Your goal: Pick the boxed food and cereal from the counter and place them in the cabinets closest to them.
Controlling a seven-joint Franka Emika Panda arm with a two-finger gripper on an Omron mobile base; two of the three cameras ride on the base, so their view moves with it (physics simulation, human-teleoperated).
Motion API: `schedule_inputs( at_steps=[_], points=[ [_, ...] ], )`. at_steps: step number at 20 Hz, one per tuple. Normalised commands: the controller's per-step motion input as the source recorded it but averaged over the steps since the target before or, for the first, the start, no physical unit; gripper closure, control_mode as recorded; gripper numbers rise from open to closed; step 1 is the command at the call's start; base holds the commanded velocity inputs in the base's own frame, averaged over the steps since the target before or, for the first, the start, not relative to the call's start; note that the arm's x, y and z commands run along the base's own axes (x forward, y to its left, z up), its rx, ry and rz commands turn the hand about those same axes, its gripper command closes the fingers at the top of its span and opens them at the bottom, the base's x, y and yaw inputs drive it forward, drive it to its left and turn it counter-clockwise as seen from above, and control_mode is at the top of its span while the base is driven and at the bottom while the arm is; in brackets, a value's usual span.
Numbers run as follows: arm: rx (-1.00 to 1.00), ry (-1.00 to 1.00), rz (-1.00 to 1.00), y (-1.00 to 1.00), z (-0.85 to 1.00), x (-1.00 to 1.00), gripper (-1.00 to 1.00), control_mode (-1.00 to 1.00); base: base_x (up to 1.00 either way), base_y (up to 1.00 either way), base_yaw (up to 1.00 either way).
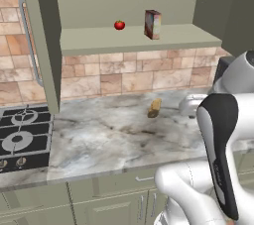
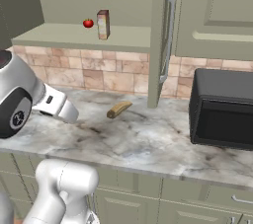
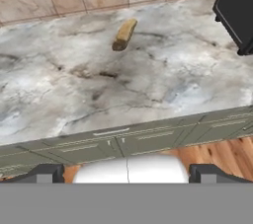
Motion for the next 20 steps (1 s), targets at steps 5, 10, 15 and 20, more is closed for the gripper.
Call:
schedule_inputs(
  at_steps=[5, 10, 15, 20],
  points=[
    [0.0, 0.0, 0.0, 0.02, -0.11, -0.41, -1.0, -1.0, 0.0, 0.0, 0.0],
    [0.0, -0.01, 0.0, 0.01, -0.03, -0.27, -1.0, -1.0, 0.0, 0.0, 0.0],
    [0.0, 0.0, 0.0, 0.0, 0.0, 0.0, -1.0, 1.0, -0.09, 0.0, 0.0],
    [0.0, 0.0, 0.0, 0.0, 0.0, 0.0, -1.0, 1.0, -0.47, 0.0, 0.0]
  ],
)
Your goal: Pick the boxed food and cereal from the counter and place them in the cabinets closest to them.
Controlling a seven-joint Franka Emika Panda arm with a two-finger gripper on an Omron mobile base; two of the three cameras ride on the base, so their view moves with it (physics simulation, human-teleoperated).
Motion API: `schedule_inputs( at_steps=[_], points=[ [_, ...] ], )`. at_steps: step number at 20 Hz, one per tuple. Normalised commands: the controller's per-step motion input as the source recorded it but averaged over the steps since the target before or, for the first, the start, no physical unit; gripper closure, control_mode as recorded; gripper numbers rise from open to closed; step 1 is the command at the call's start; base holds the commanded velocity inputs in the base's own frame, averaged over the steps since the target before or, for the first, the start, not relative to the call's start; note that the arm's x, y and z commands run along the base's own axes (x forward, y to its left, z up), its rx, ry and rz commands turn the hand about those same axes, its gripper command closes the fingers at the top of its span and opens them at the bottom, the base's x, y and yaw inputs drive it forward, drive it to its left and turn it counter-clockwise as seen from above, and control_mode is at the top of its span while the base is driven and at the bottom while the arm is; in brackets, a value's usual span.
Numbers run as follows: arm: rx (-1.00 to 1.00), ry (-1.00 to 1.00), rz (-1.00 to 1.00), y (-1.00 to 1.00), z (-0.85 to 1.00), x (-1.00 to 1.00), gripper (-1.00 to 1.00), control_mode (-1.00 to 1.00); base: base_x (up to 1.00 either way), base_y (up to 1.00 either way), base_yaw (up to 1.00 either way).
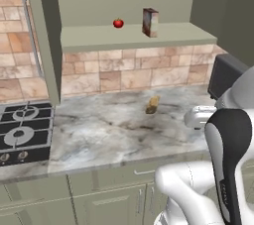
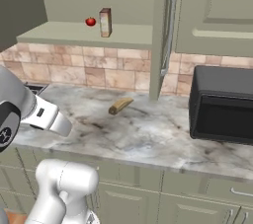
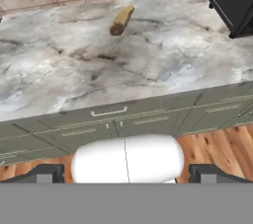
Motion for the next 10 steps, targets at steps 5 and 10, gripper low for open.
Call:
schedule_inputs(
  at_steps=[5, 10],
  points=[
    [0.0, 0.0, 0.0, 0.0, 0.0, 0.0, -1.0, 1.0, -0.55, 0.0, 0.0],
    [0.0, 0.0, 0.0, 0.0, 0.0, 0.0, -1.0, 1.0, -0.47, 0.0, 0.0]
  ],
)
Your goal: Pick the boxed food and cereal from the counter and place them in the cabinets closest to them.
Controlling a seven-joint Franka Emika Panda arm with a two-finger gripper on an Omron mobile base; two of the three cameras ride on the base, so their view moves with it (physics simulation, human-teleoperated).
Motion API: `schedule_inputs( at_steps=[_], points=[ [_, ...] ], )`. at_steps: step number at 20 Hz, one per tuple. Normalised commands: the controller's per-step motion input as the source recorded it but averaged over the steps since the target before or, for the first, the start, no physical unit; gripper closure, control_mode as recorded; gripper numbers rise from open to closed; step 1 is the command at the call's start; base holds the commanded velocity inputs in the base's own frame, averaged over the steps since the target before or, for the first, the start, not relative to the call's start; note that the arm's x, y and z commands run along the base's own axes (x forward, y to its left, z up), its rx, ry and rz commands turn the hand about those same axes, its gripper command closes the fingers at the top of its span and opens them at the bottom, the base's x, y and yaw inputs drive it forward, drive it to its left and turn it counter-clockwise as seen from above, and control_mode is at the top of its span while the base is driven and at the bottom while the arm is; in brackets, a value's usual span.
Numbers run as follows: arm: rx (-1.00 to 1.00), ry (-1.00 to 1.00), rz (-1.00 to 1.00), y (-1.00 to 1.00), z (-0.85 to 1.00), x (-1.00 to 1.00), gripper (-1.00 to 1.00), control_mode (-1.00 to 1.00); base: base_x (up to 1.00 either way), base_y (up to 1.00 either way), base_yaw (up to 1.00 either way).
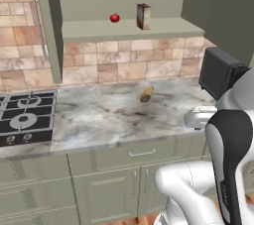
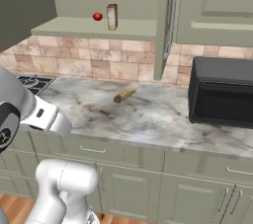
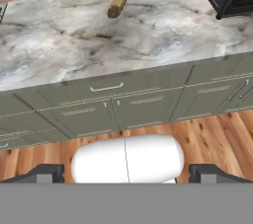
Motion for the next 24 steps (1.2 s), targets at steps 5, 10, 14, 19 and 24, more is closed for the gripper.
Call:
schedule_inputs(
  at_steps=[5, 10, 14, 19, 24],
  points=[
    [0.0, 0.0, 0.0, 0.0, 0.0, 0.0, -1.0, 1.0, -0.36, 0.0, 0.0],
    [0.0, 0.0, 0.0, 0.0, 0.0, 0.0, -1.0, 1.0, -0.08, 0.0, 0.0],
    [0.0, 0.0, 0.0, 0.0, 0.0, 0.0, -1.0, 1.0, -0.04, 0.0, 0.0],
    [0.0, 0.0, 0.0, 0.0, 0.0, 0.0, -1.0, 1.0, 0.0, 0.0, 0.0],
    [0.0, 0.0, 0.0, 0.0, 0.0, 0.0, -1.0, 1.0, -0.01, 0.0, 0.0]
  ],
)
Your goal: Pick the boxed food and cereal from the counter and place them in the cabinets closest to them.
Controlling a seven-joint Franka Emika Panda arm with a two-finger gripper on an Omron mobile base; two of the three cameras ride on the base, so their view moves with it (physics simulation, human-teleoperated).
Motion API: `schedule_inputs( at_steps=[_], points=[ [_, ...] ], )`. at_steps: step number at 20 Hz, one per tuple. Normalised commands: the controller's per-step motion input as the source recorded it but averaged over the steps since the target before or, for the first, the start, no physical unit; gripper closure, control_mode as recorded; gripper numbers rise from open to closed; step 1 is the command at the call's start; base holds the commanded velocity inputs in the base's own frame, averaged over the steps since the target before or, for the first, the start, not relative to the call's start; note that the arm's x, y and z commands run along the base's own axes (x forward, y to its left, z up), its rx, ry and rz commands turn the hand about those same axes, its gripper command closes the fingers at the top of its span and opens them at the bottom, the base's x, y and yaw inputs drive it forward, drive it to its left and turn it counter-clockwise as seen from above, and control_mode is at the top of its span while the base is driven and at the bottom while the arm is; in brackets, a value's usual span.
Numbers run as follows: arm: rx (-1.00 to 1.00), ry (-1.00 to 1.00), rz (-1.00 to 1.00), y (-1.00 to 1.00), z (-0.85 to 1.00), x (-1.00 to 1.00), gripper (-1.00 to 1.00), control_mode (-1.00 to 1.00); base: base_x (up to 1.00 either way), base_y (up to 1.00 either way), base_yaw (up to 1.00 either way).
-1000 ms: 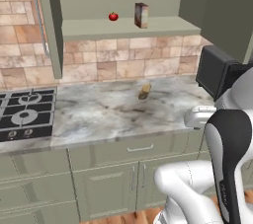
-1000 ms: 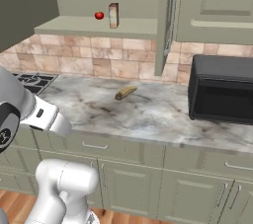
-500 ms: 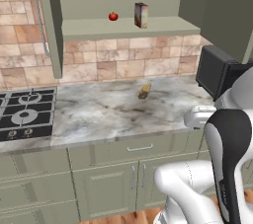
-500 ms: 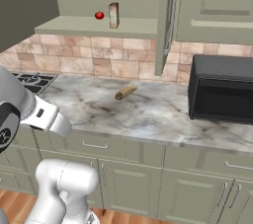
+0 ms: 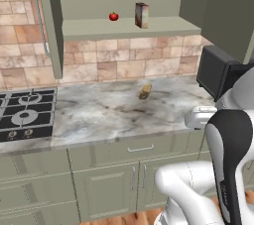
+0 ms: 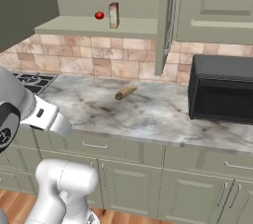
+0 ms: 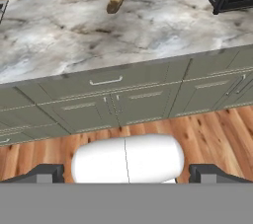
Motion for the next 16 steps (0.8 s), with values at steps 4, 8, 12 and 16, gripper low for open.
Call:
schedule_inputs(
  at_steps=[4, 8, 12, 16],
  points=[
    [0.0, 0.0, 0.0, 0.0, 0.0, 0.0, -1.0, 1.0, -0.23, 0.0, 0.0],
    [0.0, 0.0, 0.0, 0.0, 0.0, 0.0, -1.0, 1.0, -0.19, 0.14, 0.0],
    [0.0, 0.0, 0.0, 0.0, 0.0, 0.0, -1.0, 1.0, -0.18, 0.34, 0.0],
    [0.0, 0.0, 0.0, 0.0, 0.0, 0.0, -1.0, 1.0, -0.18, 0.43, 0.0]
  ],
)
